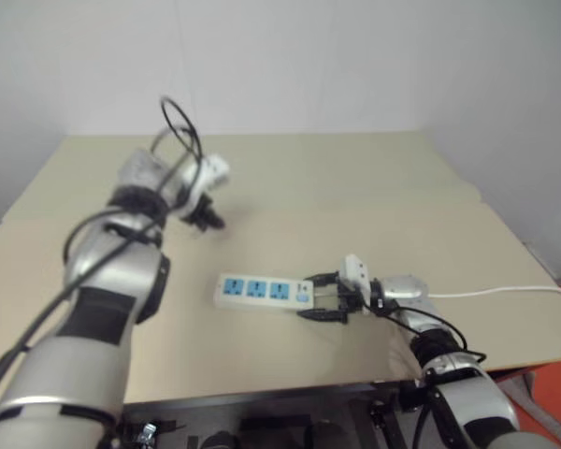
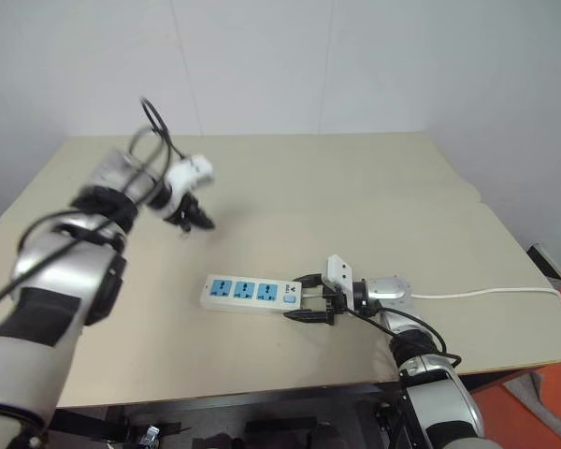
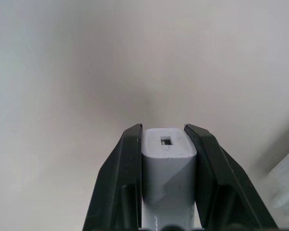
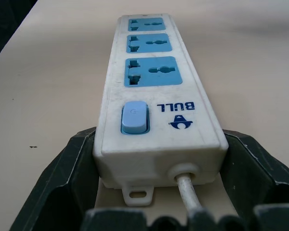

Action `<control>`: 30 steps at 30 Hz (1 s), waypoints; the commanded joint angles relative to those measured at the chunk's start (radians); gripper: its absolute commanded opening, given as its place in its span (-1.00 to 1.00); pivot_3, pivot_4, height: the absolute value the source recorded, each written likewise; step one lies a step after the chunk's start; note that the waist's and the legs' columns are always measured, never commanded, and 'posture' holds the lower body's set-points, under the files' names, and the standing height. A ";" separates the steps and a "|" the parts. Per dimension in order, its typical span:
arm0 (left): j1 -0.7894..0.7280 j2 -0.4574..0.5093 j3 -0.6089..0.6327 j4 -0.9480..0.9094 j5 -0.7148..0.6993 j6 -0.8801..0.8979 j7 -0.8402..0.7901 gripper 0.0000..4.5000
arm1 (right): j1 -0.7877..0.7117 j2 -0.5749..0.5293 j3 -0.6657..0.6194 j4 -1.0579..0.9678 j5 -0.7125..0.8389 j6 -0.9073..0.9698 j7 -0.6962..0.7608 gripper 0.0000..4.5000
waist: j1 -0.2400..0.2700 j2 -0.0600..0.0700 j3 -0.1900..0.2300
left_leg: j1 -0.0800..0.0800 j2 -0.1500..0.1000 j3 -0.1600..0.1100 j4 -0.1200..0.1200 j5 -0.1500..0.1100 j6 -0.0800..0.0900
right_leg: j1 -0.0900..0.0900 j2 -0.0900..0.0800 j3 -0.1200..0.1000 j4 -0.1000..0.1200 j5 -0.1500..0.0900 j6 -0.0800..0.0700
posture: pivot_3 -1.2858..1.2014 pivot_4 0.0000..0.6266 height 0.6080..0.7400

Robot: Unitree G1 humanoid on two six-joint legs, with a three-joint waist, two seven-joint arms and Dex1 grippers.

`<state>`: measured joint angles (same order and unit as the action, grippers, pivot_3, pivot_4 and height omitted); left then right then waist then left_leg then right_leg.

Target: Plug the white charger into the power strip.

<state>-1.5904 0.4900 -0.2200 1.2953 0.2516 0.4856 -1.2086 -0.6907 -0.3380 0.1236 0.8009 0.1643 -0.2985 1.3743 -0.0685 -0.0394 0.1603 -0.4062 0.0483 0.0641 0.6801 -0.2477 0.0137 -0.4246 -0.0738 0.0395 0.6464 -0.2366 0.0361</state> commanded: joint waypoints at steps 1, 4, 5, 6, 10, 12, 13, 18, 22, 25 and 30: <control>-0.072 0.050 0.142 -0.097 -0.147 0.026 -0.071 -0.54 | 0.029 -0.009 0.014 -0.019 -0.015 0.017 0.004 0.52 | -0.001 0.000 0.000 | 0.000 0.000 0.000 0.000 0.000 0.000 | 0.000 0.000 0.000 0.000 0.000 0.000 | 0.03 -0.52 1.00; -0.002 0.080 0.293 -0.222 -0.309 0.066 -0.113 -0.54 | 0.032 -0.007 0.015 -0.026 -0.014 0.018 0.003 0.52 | -0.001 0.001 -0.001 | 0.002 0.000 0.000 -0.001 0.000 0.000 | 0.001 -0.001 0.000 0.001 0.000 0.001 | 0.03 -0.52 1.00; 0.070 0.072 0.354 -0.302 -0.376 0.055 -0.111 -0.54 | 0.031 -0.006 0.016 -0.028 -0.014 0.019 0.002 0.52 | -0.001 0.002 -0.001 | 0.002 0.000 0.000 -0.001 0.000 0.000 | 0.001 -0.001 0.000 0.001 0.000 0.001 | 0.03 -0.52 1.00; 0.171 0.049 0.409 -0.412 -0.435 -0.014 -0.102 -0.54 | 0.031 -0.004 0.016 -0.029 -0.014 0.021 0.000 0.52 | -0.001 0.005 -0.003 | 0.003 0.000 0.000 -0.001 0.000 0.000 | 0.001 -0.001 0.000 0.002 0.000 0.001 | 0.03 -0.52 1.00; 0.482 -0.013 0.457 -0.759 -0.589 -0.044 -0.143 -0.54 | 0.036 0.001 0.018 -0.034 -0.014 0.021 -0.002 0.52 | 0.002 0.008 -0.004 | 0.007 0.001 0.000 -0.002 0.001 -0.002 | 0.003 -0.002 0.002 0.003 0.000 0.000 | 0.03 -0.52 1.00; 0.596 -0.044 0.463 -0.859 -0.676 -0.007 -0.185 -0.54 | 0.039 0.003 0.020 -0.034 -0.018 0.018 -0.007 0.52 | 0.002 0.006 -0.004 | 0.003 0.001 0.000 0.000 0.001 -0.002 | 0.001 -0.001 0.001 0.003 0.000 0.000 | 0.03 -0.52 1.00; 0.638 -0.055 0.462 -0.893 -0.705 -0.017 -0.206 -0.54 | 0.041 0.004 0.022 -0.034 -0.020 0.017 -0.009 0.52 | 0.002 0.006 -0.004 | 0.001 0.001 0.000 0.001 0.001 -0.002 | 0.000 -0.001 0.001 0.003 0.000 0.000 | 0.03 -0.52 1.00; 0.740 -0.090 0.439 -0.893 -0.831 0.054 -0.302 -0.54 | 0.051 0.000 0.025 -0.042 -0.020 0.021 -0.007 0.52 | 0.003 0.006 -0.004 | 0.004 0.001 0.000 0.000 0.001 -0.002 | 0.003 -0.001 0.001 0.002 0.000 0.000 | 0.03 -0.52 1.00; 0.759 -0.115 0.396 -0.827 -0.841 -0.002 -0.385 -0.54 | 0.054 0.000 0.028 -0.046 -0.021 0.022 -0.012 0.52 | 0.003 0.006 -0.005 | 0.006 0.000 0.000 0.000 0.001 -0.002 | 0.005 -0.001 0.001 0.002 0.000 0.000 | 0.03 -0.52 1.00; 0.782 -0.144 0.349 -0.785 -0.857 -0.052 -0.406 -0.54 | 0.057 0.008 0.030 -0.052 -0.018 0.026 -0.018 0.52 | 0.001 0.006 -0.005 | 0.006 0.000 0.000 0.000 0.001 -0.001 | 0.005 0.000 0.001 0.001 0.000 0.000 | 0.03 -0.52 1.00; 0.805 -0.166 0.218 -0.714 -0.863 -0.191 -0.406 -0.54 | 0.060 0.021 0.036 -0.064 -0.020 0.033 -0.031 0.52 | -0.001 0.006 -0.005 | 0.007 0.000 0.000 0.000 0.001 -0.001 | 0.006 0.000 0.002 0.001 0.000 0.000 | 0.03 -0.52 1.00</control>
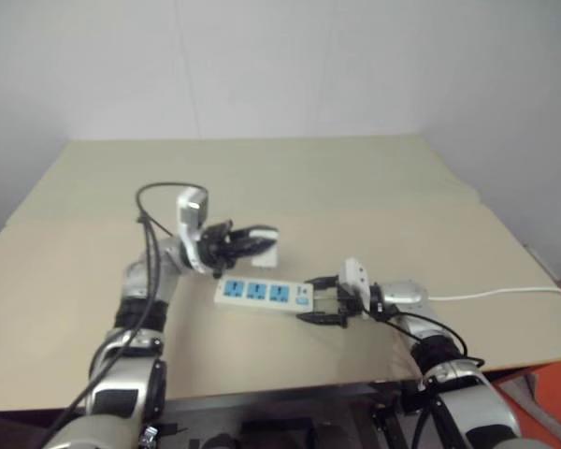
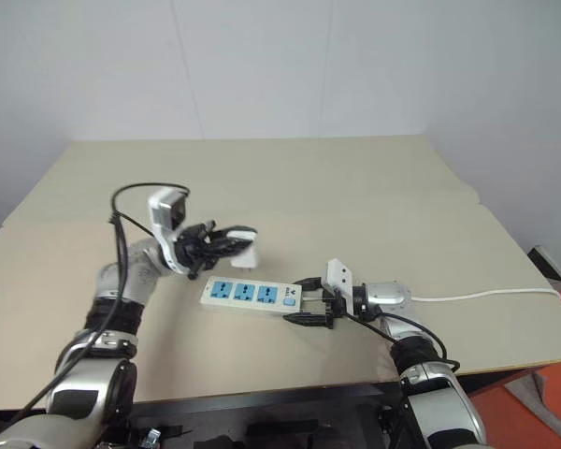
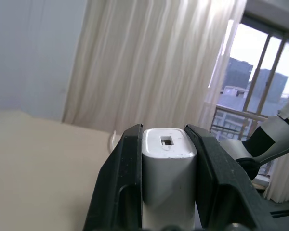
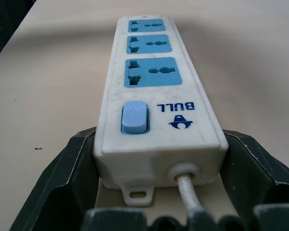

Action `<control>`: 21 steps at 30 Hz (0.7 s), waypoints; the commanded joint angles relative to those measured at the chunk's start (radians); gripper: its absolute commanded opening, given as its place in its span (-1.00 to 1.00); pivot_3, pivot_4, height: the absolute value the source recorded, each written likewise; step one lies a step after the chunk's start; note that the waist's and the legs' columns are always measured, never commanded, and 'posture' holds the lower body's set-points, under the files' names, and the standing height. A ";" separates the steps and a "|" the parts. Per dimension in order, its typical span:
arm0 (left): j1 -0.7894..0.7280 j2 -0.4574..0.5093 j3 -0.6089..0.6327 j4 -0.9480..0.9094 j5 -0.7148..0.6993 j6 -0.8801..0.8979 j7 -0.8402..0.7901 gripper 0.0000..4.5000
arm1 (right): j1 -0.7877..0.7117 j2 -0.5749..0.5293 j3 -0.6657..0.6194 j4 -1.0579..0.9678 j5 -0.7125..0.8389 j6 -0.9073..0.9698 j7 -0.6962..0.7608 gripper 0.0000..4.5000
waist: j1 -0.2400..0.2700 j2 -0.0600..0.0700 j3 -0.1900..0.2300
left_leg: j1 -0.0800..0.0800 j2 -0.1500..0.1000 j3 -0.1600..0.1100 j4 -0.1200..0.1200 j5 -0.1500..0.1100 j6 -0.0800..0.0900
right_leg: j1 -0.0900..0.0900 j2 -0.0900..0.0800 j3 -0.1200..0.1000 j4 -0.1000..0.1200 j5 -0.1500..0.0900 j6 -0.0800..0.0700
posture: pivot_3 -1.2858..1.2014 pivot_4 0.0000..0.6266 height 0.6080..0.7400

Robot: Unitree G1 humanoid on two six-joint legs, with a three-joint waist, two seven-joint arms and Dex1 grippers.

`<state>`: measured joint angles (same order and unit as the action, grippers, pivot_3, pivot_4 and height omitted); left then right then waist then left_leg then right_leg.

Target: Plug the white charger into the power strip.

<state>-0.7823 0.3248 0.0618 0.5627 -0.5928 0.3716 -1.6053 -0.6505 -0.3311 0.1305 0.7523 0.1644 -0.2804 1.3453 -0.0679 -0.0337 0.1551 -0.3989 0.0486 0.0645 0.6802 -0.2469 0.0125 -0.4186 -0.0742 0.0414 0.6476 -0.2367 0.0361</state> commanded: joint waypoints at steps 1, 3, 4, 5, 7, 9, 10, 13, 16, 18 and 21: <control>-0.007 0.002 -0.087 0.029 -0.022 -0.094 -0.009 -0.54 | 0.022 0.013 0.029 -0.019 -0.020 0.016 -0.003 0.52 | -0.002 0.000 0.000 | 0.000 0.000 0.000 0.000 0.000 0.000 | -0.001 0.000 0.000 0.000 0.000 0.000 | 0.03 -0.52 1.00; -0.015 0.020 -0.145 0.052 -0.028 -0.146 -0.009 -0.54 | 0.027 0.009 0.028 -0.028 -0.021 0.019 -0.004 0.52 | -0.003 0.000 0.000 | -0.001 0.001 0.000 0.000 0.000 0.000 | -0.002 0.001 0.000 0.000 0.000 0.000 | 0.03 -0.52 1.00; -0.018 0.027 -0.167 0.062 -0.031 -0.165 -0.009 -0.54 | 0.029 0.007 0.028 -0.030 -0.021 0.020 -0.004 0.52 | -0.003 0.000 0.000 | -0.001 0.001 0.000 -0.001 0.000 0.000 | -0.002 0.001 0.001 0.000 0.000 0.000 | 0.03 -0.52 1.00; -0.026 0.029 -0.176 0.083 -0.036 -0.179 -0.009 -0.54 | 0.031 0.006 0.028 -0.033 -0.021 0.022 -0.004 0.52 | -0.003 0.000 0.000 | -0.001 0.001 0.000 -0.001 0.000 0.000 | -0.002 0.001 0.001 0.000 0.000 0.000 | 0.03 -0.52 1.00; -0.045 0.029 -0.184 0.133 -0.033 -0.221 -0.009 -0.54 | 0.035 0.004 0.028 -0.040 -0.020 0.024 -0.003 0.52 | -0.001 0.000 0.000 | -0.001 0.000 0.000 -0.001 0.000 0.000 | -0.001 0.001 0.001 0.000 0.000 0.000 | 0.03 -0.52 1.00; -0.063 0.034 -0.191 0.176 -0.033 -0.246 -0.009 -0.54 | 0.036 0.003 0.028 -0.043 -0.020 0.026 -0.005 0.52 | 0.000 0.000 0.000 | -0.001 0.000 0.000 -0.001 0.000 0.000 | -0.001 0.001 0.001 0.000 0.000 0.000 | 0.03 -0.52 1.00; -0.072 0.036 -0.196 0.194 -0.029 -0.259 -0.009 -0.54 | 0.036 0.003 0.028 -0.044 -0.020 0.027 -0.007 0.52 | 0.000 0.000 0.000 | -0.001 0.000 0.000 -0.001 0.000 0.000 | -0.001 0.001 0.001 0.000 0.000 0.000 | 0.03 -0.52 1.00; -0.087 0.047 -0.211 0.234 -0.026 -0.298 -0.009 -0.54 | 0.039 0.002 0.027 -0.049 -0.020 0.029 -0.011 0.52 | -0.001 0.000 0.000 | -0.001 0.000 0.000 -0.001 0.000 0.001 | -0.002 0.001 0.000 -0.001 0.000 0.000 | 0.03 -0.52 1.00; -0.089 0.057 -0.240 0.251 -0.031 -0.321 -0.009 -0.54 | 0.042 0.002 0.027 -0.053 -0.020 0.030 -0.015 0.52 | -0.001 0.000 0.000 | -0.001 0.000 0.000 -0.001 0.000 0.001 | -0.001 0.001 0.001 -0.001 0.000 0.000 | 0.03 -0.52 1.00; -0.087 0.057 -0.252 0.259 -0.035 -0.339 -0.009 -0.54 | 0.044 0.002 0.027 -0.056 -0.020 0.030 -0.017 0.52 | 0.000 0.000 0.000 | -0.001 0.000 0.000 -0.001 0.000 0.001 | -0.001 0.001 0.000 -0.001 0.000 0.000 | 0.03 -0.52 1.00; -0.095 0.052 -0.260 0.284 -0.033 -0.342 -0.009 -0.54 | 0.047 0.002 0.026 -0.061 -0.019 0.032 -0.022 0.52 | 0.000 0.000 0.000 | -0.001 0.000 0.000 -0.001 0.000 0.001 | -0.001 0.001 0.000 -0.001 0.000 0.000 | 0.03 -0.52 1.00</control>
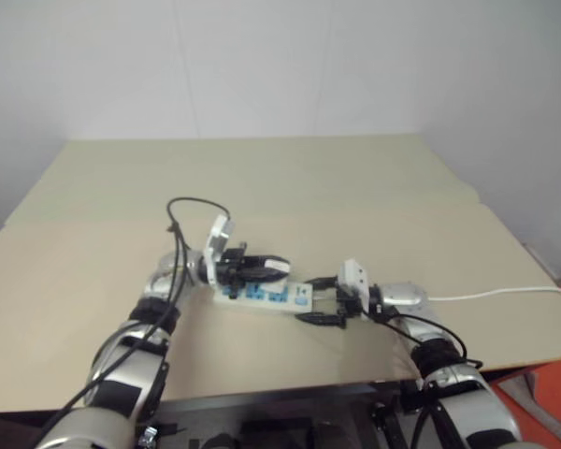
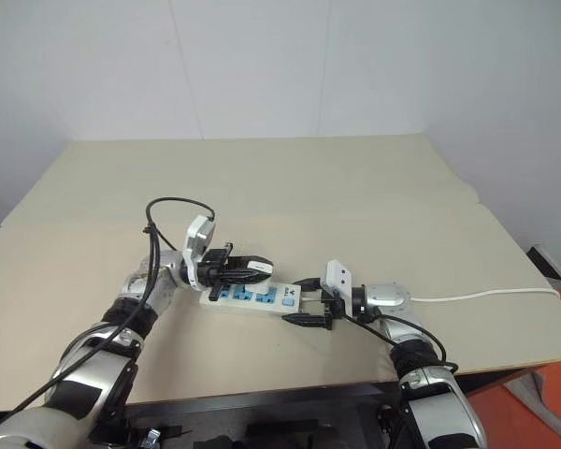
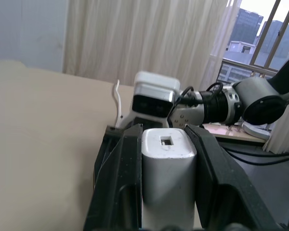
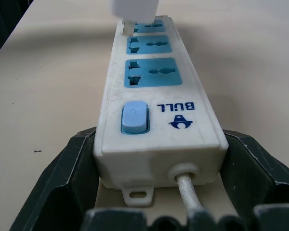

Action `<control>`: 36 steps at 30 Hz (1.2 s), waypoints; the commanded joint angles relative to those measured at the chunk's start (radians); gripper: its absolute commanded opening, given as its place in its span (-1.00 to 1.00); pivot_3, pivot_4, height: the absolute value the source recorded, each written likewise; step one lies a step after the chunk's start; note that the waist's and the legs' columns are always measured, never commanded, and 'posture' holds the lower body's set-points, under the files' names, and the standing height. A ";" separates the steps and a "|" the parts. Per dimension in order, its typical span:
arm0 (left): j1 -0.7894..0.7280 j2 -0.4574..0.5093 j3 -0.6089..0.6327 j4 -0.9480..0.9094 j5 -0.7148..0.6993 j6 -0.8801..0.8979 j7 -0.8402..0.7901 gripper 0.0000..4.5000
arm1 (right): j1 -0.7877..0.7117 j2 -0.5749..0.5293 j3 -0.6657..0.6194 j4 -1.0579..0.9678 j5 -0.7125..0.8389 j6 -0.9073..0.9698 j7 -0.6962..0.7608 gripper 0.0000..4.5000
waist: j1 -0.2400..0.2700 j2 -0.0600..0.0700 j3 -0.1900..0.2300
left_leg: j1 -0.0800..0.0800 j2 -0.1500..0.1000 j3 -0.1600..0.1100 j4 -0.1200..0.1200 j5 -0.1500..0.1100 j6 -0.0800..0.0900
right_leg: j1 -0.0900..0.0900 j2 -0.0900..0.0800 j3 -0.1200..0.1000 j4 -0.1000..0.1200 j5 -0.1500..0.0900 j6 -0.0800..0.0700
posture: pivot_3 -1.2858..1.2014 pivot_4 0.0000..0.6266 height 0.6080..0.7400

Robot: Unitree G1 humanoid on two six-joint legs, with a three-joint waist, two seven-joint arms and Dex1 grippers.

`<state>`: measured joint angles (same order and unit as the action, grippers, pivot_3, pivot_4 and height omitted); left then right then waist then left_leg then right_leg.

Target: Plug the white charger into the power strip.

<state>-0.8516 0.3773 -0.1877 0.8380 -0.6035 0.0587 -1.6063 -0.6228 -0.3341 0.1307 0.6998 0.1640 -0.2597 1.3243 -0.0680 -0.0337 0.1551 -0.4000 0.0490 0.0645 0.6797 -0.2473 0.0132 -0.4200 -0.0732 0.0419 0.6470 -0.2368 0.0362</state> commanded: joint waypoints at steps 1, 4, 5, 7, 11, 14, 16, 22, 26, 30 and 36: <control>-0.026 0.001 -0.021 0.013 -0.017 -0.037 -0.008 -0.54 | 0.020 0.005 0.026 -0.010 -0.019 0.012 -0.003 0.52 | 0.000 0.000 0.000 | 0.000 0.000 0.000 0.000 0.000 0.000 | 0.000 0.000 0.000 0.000 0.000 0.000 | 0.03 -0.52 1.00; -0.025 0.000 -0.045 0.035 -0.001 -0.072 -0.008 -0.54 | 0.020 0.007 0.025 -0.015 -0.018 0.016 -0.006 0.52 | 0.000 0.000 0.000 | 0.000 0.000 0.000 0.000 0.000 0.000 | 0.000 0.000 0.000 0.000 0.000 0.000 | 0.03 -0.52 1.00; -0.025 -0.002 -0.051 0.045 0.003 -0.082 -0.008 -0.54 | 0.020 0.007 0.025 -0.017 -0.017 0.017 -0.008 0.52 | 0.000 0.000 0.000 | 0.000 0.000 0.000 0.000 0.000 0.000 | 0.000 0.000 0.000 0.000 0.000 0.000 | 0.03 -0.52 1.00; -0.028 -0.006 -0.055 0.059 0.003 -0.091 -0.008 -0.54 | 0.022 0.008 0.025 -0.021 -0.017 0.018 -0.011 0.52 | 0.000 0.000 0.000 | 0.000 0.000 0.000 0.000 0.000 0.000 | 0.000 0.000 0.000 0.000 0.000 0.000 | 0.03 -0.52 1.00; -0.036 -0.015 -0.055 0.082 0.009 -0.107 -0.008 -0.54 | 0.027 0.008 0.026 -0.029 -0.015 0.023 -0.013 0.52 | 0.000 0.000 0.000 | 0.000 0.000 0.000 0.000 0.000 0.000 | 0.000 0.000 0.000 0.000 0.000 0.000 | 0.03 -0.52 1.00; -0.045 -0.024 -0.049 0.104 0.015 -0.116 -0.008 -0.54 | 0.031 0.008 0.028 -0.035 -0.016 0.026 -0.015 0.52 | 0.000 0.000 0.000 | 0.000 0.000 0.000 0.000 0.000 0.000 | 0.000 0.000 0.000 0.000 0.000 0.000 | 0.03 -0.52 1.00; -0.052 -0.031 -0.047 0.121 0.022 -0.127 -0.008 -0.54 | 0.034 0.008 0.029 -0.039 -0.017 0.026 -0.016 0.52 | 0.000 0.000 0.000 | 0.000 0.000 0.000 0.000 0.000 0.000 | 0.000 0.000 0.000 0.000 0.000 0.000 | 0.03 -0.52 1.00; -0.056 -0.053 -0.042 0.145 0.024 -0.131 -0.008 -0.54 | 0.042 0.007 0.034 -0.051 -0.020 0.028 -0.020 0.52 | 0.000 0.000 0.000 | 0.000 0.000 0.000 0.000 0.000 0.000 | 0.000 0.000 0.000 -0.001 0.000 0.000 | 0.03 -0.52 1.00; -0.056 -0.062 -0.044 0.154 0.029 -0.129 -0.008 -0.54 | 0.045 0.007 0.034 -0.055 -0.020 0.029 -0.022 0.52 | 0.000 0.000 0.000 | 0.000 0.000 0.000 0.000 0.000 0.000 | 0.000 0.000 0.000 -0.001 0.000 0.000 | 0.03 -0.52 1.00; -0.050 -0.067 -0.046 0.175 0.052 -0.151 -0.008 -0.54 | 0.048 0.008 0.032 -0.060 -0.016 0.032 -0.023 0.52 | 0.000 0.000 0.000 | 0.000 0.000 0.000 0.000 0.000 0.000 | 0.000 0.000 0.000 -0.001 0.000 0.000 | 0.03 -0.52 1.00; -0.043 -0.053 -0.061 0.192 0.080 -0.182 -0.008 -0.54 | 0.050 0.005 0.031 -0.066 -0.014 0.036 -0.022 0.52 | 0.000 0.000 0.000 | 0.000 0.000 0.000 0.000 0.000 0.001 | 0.000 0.001 0.000 -0.001 0.000 0.000 | 0.03 -0.52 1.00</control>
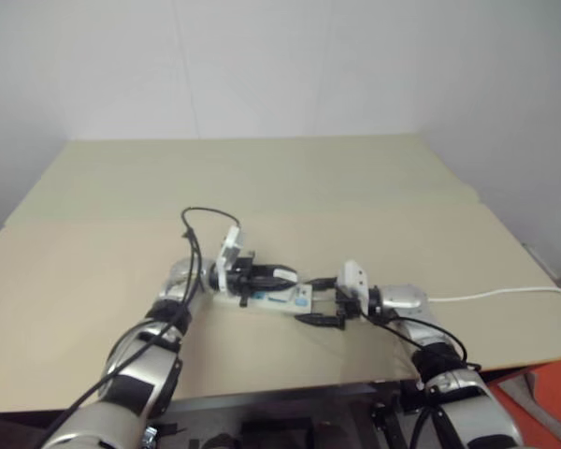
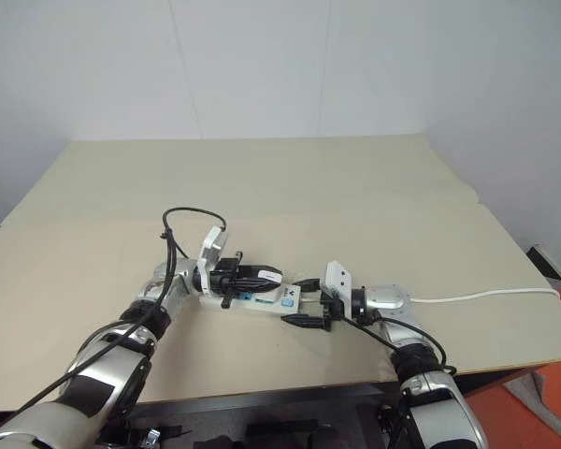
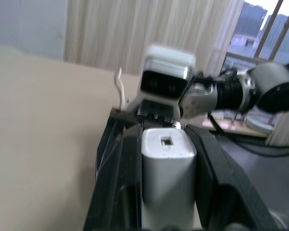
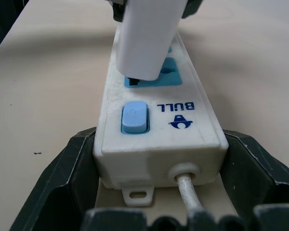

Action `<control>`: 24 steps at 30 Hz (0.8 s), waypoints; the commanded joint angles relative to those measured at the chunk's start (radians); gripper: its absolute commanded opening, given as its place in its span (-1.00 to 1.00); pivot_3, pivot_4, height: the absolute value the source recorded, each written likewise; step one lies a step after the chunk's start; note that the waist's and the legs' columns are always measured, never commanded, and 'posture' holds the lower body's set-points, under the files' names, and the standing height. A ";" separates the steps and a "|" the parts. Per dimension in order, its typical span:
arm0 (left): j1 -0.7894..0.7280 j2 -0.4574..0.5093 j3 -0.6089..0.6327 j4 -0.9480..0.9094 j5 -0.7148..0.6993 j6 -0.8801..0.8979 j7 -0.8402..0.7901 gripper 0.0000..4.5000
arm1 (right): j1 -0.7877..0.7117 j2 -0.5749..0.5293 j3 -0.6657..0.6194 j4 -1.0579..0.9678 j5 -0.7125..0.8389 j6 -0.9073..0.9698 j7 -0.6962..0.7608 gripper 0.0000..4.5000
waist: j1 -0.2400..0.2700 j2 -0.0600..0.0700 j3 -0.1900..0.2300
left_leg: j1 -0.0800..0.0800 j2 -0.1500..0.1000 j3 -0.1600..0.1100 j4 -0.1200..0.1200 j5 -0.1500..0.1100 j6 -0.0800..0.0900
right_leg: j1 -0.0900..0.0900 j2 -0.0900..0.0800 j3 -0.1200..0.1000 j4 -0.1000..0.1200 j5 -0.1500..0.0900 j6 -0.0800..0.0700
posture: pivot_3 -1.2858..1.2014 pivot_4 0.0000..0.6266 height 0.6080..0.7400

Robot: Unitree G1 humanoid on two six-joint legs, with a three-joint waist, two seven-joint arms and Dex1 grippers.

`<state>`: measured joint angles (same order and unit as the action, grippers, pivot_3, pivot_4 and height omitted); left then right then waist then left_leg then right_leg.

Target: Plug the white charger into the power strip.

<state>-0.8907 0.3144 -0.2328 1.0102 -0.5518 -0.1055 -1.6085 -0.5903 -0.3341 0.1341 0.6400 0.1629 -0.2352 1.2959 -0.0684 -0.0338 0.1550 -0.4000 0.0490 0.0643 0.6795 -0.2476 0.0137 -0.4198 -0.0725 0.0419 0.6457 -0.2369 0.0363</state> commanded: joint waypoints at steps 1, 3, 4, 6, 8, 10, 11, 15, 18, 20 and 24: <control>-0.005 0.013 -0.017 0.025 0.037 -0.026 -0.006 -0.54 | 0.018 0.005 0.028 -0.006 -0.014 0.011 0.006 0.52 | 0.000 0.000 0.000 | 0.000 0.000 0.000 0.000 0.000 0.000 | 0.000 0.000 0.000 0.000 0.000 0.000 | 0.03 -0.52 1.00; -0.008 0.018 -0.019 0.036 0.046 -0.036 -0.006 -0.54 | 0.018 0.005 0.029 -0.005 -0.014 0.011 0.007 0.52 | 0.000 0.000 0.000 | 0.000 0.000 0.000 0.000 0.000 0.000 | 0.000 0.000 0.000 0.000 0.000 0.000 | 0.03 -0.52 1.00; -0.010 0.019 -0.014 0.042 0.047 -0.038 -0.006 -0.54 | 0.017 0.006 0.029 -0.003 -0.015 0.011 0.006 0.52 | 0.000 0.000 0.000 | 0.000 0.000 0.000 0.000 0.000 0.000 | 0.000 0.000 0.000 0.000 0.000 0.000 | 0.03 -0.52 1.00; -0.012 0.016 -0.005 0.053 0.060 -0.058 -0.006 -0.54 | 0.018 0.005 0.029 -0.004 -0.014 0.011 0.007 0.52 | 0.000 0.000 0.000 | 0.000 0.000 0.000 0.000 0.000 0.000 | 0.000 0.000 0.000 0.000 0.000 0.000 | 0.03 -0.52 1.00; -0.006 0.013 -0.005 0.060 0.072 -0.085 -0.006 -0.54 | 0.018 0.006 0.030 -0.004 -0.014 0.010 0.007 0.52 | 0.000 0.000 0.000 | 0.000 0.000 0.000 0.000 0.000 0.000 | 0.000 0.000 0.000 0.000 0.000 0.000 | 0.03 -0.52 1.00; 0.000 0.013 -0.002 0.065 0.072 -0.090 -0.006 -0.54 | 0.017 0.006 0.030 -0.004 -0.014 0.010 0.007 0.52 | 0.001 0.000 0.000 | 0.001 0.000 0.000 0.000 0.000 0.000 | 0.001 0.000 0.000 -0.001 0.000 0.000 | 0.03 -0.52 1.00; 0.005 0.019 -0.008 0.067 0.078 -0.098 -0.006 -0.54 | 0.017 0.006 0.030 -0.004 -0.014 0.009 0.006 0.52 | 0.001 0.000 0.000 | 0.001 0.000 0.000 0.000 0.000 0.000 | 0.001 0.000 0.000 -0.002 0.000 0.000 | 0.03 -0.52 1.00; 0.014 0.042 -0.001 0.078 0.089 -0.115 -0.006 -0.54 | 0.018 0.004 0.029 -0.003 -0.012 0.007 0.006 0.52 | 0.001 0.000 -0.002 | 0.002 0.000 0.000 0.000 0.000 0.000 | 0.001 0.000 0.000 -0.003 0.000 0.000 | 0.03 -0.52 1.00; 0.020 0.075 -0.010 0.071 0.089 -0.127 -0.006 -0.54 | 0.021 0.002 0.030 -0.004 -0.011 0.007 0.006 0.52 | -0.001 -0.001 -0.002 | 0.002 0.000 0.000 0.000 0.000 0.000 | 0.001 0.000 0.000 -0.003 0.000 0.000 | 0.03 -0.52 1.00; 0.023 0.089 -0.016 0.069 0.090 -0.133 -0.006 -0.54 | 0.022 0.002 0.031 -0.003 -0.011 0.005 0.006 0.52 | -0.002 -0.001 -0.002 | 0.002 0.000 0.000 0.000 0.000 0.000 | 0.001 0.000 0.000 -0.003 0.000 0.000 | 0.03 -0.52 1.00; 0.020 0.099 0.001 0.085 0.094 -0.133 -0.006 -0.54 | 0.021 0.008 0.036 -0.003 -0.011 0.007 0.004 0.52 | -0.003 -0.001 -0.002 | 0.002 0.000 0.000 0.000 0.000 0.000 | 0.001 0.001 0.001 -0.003 0.000 0.000 | 0.03 -0.52 1.00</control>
<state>-0.8899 0.3416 -0.2415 1.0389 -0.5087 -0.2165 -1.6125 -0.5878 -0.3266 0.1433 0.6401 0.1630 -0.2292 1.2707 -0.0714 -0.0344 0.1528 -0.3976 0.0495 0.0643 0.6795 -0.2477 0.0139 -0.4186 -0.0719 0.0427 0.6431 -0.2369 0.0363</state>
